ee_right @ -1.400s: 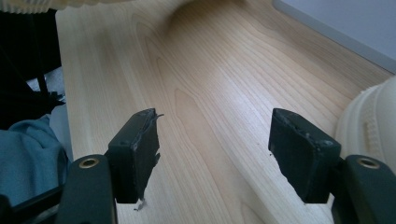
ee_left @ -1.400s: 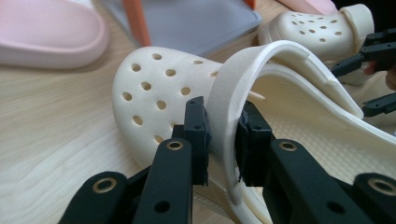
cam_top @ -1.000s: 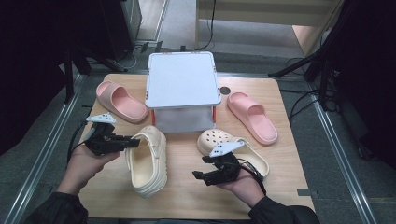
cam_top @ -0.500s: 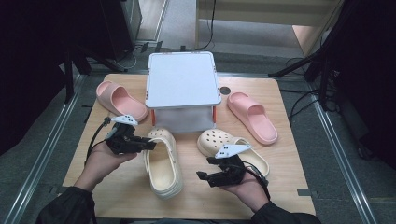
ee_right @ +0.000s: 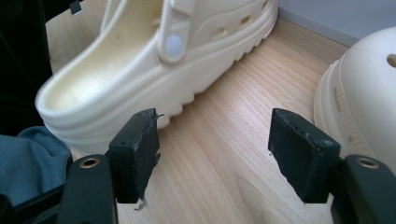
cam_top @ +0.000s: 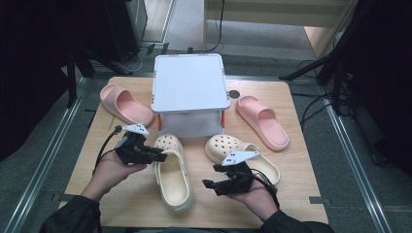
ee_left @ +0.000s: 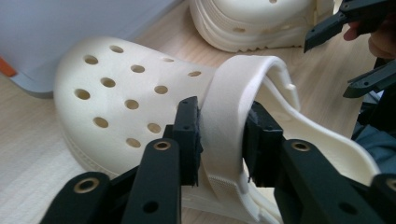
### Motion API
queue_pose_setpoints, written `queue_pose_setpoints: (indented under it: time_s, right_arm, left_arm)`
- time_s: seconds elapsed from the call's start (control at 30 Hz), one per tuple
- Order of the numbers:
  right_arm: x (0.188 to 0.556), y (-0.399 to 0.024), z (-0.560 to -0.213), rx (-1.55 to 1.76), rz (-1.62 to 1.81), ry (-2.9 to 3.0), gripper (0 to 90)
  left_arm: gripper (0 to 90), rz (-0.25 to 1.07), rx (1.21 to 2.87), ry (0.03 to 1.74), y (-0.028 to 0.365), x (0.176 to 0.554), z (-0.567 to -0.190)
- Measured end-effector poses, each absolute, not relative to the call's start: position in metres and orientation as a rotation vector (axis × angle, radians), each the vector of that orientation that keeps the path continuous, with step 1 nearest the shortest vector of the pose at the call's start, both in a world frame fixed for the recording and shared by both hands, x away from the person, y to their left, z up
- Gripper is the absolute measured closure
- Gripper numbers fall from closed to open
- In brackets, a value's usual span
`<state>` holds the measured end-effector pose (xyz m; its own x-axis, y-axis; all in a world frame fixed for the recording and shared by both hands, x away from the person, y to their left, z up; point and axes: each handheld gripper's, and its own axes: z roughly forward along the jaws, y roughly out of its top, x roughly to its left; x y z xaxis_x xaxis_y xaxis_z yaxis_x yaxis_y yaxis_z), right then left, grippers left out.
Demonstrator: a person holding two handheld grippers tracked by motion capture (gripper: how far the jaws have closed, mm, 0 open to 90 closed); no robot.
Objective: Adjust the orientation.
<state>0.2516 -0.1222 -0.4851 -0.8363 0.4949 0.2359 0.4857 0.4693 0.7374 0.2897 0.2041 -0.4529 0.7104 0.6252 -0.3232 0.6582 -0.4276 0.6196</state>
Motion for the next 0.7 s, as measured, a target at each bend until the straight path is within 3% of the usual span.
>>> queue_pose_setpoints:
  time_s: [0.07, 0.23, 0.47, 0.7]
  right_arm:
    - [0.251, -0.121, -0.485, 0.893, 1.356, 2.679, 34.4]
    - [0.25, -0.117, -0.484, 0.874, 1.386, 2.671, 38.9]
    - [0.252, -0.113, -0.486, 0.913, 1.414, 2.682, 46.4]
    - [0.251, -0.108, -0.487, 0.927, 1.431, 2.681, 62.6]
  left_arm:
    - [64.1, -0.091, 2.138, 0.969, 0.203, 0.29, -0.453]
    - [67.3, -0.056, 2.089, 0.984, 0.21, 0.29, -0.45]
    - [77.0, -0.018, 2.048, 1.023, 0.225, 0.29, -0.448]
    - [82.5, 0.038, 2.035, 1.092, 0.24, 0.292, -0.456]
